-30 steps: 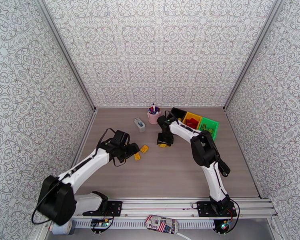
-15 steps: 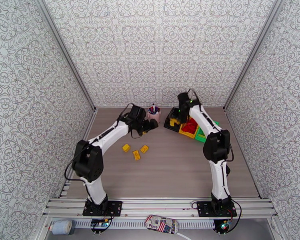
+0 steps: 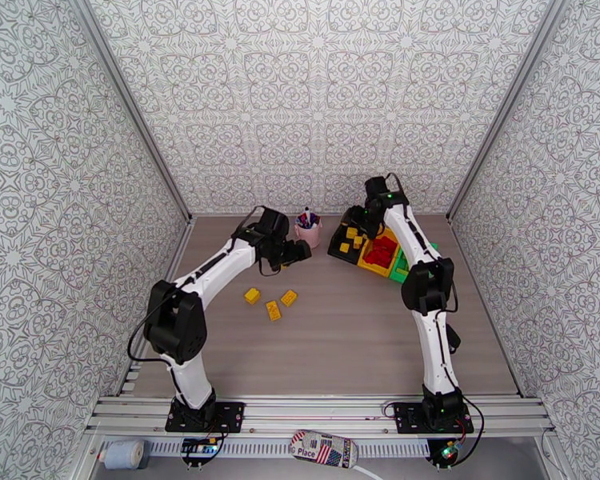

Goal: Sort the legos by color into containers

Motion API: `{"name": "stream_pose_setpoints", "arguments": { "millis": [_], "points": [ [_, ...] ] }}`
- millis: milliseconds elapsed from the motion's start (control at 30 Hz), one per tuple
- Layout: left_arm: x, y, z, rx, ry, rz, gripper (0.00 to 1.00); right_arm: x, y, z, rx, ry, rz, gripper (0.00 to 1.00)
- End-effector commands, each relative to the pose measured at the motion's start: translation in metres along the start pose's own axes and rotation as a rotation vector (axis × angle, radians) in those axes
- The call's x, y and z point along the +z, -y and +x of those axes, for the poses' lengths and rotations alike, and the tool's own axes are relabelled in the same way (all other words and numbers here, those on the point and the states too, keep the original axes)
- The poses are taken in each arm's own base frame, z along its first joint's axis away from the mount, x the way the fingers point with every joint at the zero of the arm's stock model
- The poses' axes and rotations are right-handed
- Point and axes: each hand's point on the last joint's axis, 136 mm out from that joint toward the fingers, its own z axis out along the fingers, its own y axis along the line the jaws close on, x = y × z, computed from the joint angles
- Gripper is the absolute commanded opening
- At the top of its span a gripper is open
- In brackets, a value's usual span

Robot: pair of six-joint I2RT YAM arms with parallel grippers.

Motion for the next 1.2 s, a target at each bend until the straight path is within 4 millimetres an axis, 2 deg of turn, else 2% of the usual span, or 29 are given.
{"name": "stream_pose_setpoints", "arguments": {
  "millis": [0,167,267,533,733,900,1167],
  "points": [
    [-0.018,-0.040,0.021,-0.010,0.002,-0.182,0.79,-0.041,-0.029,0.014,-0.094,0.033,-0.067,0.76],
    [-0.022,-0.074,0.053,-0.056,-0.035,-0.308,0.77,-0.052,-0.032,0.056,-0.193,-0.001,-0.024,0.77],
    [-0.014,-0.086,0.074,-0.079,-0.076,-0.341,0.75,-0.053,-0.031,0.088,-0.242,-0.034,0.003,0.77],
    [0.015,-0.097,0.108,-0.105,-0.157,-0.375,0.67,-0.051,-0.014,0.171,-0.278,-0.099,0.020,0.77],
    [0.034,-0.104,0.117,-0.133,-0.194,-0.383,0.63,-0.051,0.017,0.226,-0.263,-0.146,0.047,0.75],
    [0.048,-0.107,0.117,-0.130,-0.212,-0.393,0.63,-0.059,0.039,0.249,-0.239,-0.149,0.057,0.75],
    [0.058,-0.113,0.116,-0.138,-0.228,-0.412,0.54,-0.077,0.053,0.255,-0.234,-0.128,0.068,0.75]
  ]
}}
